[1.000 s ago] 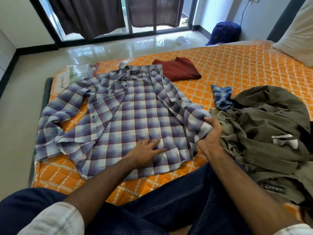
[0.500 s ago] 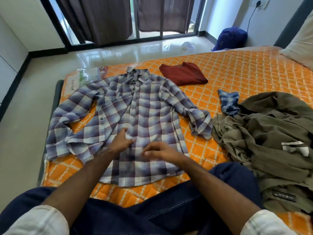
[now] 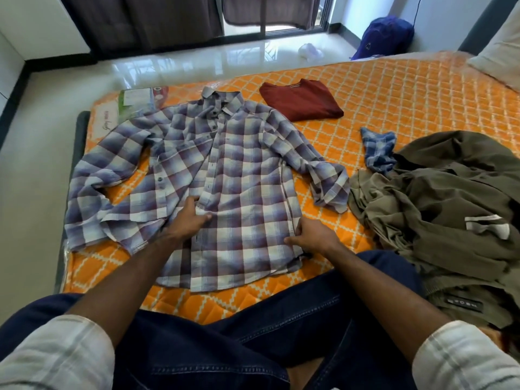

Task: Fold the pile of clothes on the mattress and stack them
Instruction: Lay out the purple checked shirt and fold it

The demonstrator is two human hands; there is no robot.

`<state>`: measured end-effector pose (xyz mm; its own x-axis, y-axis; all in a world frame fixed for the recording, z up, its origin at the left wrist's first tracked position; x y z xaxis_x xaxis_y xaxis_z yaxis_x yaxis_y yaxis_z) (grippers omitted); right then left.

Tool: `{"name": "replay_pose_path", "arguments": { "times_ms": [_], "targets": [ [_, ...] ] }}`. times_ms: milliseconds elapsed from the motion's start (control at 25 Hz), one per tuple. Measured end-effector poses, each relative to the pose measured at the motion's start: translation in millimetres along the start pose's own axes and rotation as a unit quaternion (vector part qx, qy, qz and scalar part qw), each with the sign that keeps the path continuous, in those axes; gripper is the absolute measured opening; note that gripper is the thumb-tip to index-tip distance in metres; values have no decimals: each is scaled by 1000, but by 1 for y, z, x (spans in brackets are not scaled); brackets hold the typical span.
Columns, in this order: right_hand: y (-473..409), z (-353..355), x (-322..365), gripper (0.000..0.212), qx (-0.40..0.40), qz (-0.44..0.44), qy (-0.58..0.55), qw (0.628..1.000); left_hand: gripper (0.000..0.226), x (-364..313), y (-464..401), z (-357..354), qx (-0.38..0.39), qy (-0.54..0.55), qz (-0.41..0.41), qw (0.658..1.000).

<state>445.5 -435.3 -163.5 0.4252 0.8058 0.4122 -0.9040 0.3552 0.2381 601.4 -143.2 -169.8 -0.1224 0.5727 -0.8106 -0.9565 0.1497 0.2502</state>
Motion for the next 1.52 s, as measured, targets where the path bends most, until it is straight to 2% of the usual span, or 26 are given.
{"name": "replay_pose_path", "arguments": {
  "times_ms": [120,240,320,400,480,520,560,600,680,720,840,880,1000,1040,1120,1200,1280,1360,1400,1520],
  "targets": [
    [-2,2,-2,16,30,-24,4,999,52,-2,1,3,-24,-46,-40,998],
    [-2,19,-4,13,42,-24,21,999,48,-5,0,0,-84,-116,-80,986],
    [4,23,-9,24,69,-4,69,995,48,-6,0,-4,-96,-140,-96,981],
    [15,15,-17,54,130,-19,79,988,49,-2,-2,-5,-85,-143,-91,982],
    [22,3,-24,89,163,-76,19,983,49,1,-4,-4,-70,-122,-68,988],
    [23,-2,-23,97,161,-100,-25,982,50,2,-4,-2,-64,-111,-56,990],
    [23,-3,-21,97,149,-117,-65,980,50,4,-4,-2,-57,-98,-48,992],
    [22,-3,-22,88,134,-135,-94,977,51,5,-3,-2,-49,-88,-41,994],
    [22,4,-27,63,107,-156,-103,977,52,6,-3,-2,-39,-78,-38,995],
    [21,10,-31,62,101,-164,-92,977,53,6,-3,-3,-34,-81,-41,995],
    [23,22,-42,95,110,-194,-71,972,54,4,-1,-6,-31,-90,-53,994],
    [22,20,-43,92,120,-192,-65,972,55,2,1,-7,-31,-89,-56,994],
    [24,4,-37,34,150,-158,-12,976,56,1,7,-3,-32,-84,-57,994],
    [25,1,-32,32,144,-142,14,979,56,2,8,0,-27,-83,-49,995],
    [21,7,-26,62,77,-78,126,986,56,5,15,5,22,-100,-12,995],
    [21,18,-5,83,-6,37,245,969,54,13,27,2,125,-140,32,982],
    [26,14,25,76,-34,204,310,928,46,20,42,0,210,-164,66,962],
    [32,2,41,58,0,315,306,899,42,23,49,-1,240,-155,76,955],
    [32,-2,41,49,30,325,292,899,39,21,50,-1,241,-148,74,956],
    [27,-3,21,31,99,280,278,914,30,15,47,-3,209,-123,61,968]
  ]
}}
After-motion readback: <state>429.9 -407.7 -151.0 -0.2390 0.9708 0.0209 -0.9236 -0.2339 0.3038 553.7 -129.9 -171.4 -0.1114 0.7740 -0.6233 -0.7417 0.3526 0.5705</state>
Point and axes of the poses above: each hand's wrist, its own y-axis away from the middle knuckle, its own z-axis out of the back of the hand, x = y × z, the point moved 7 cm from there along -y, towards the middle knuckle, and after that the axes turned 14 degrees about -x, right-handed, at the moved point
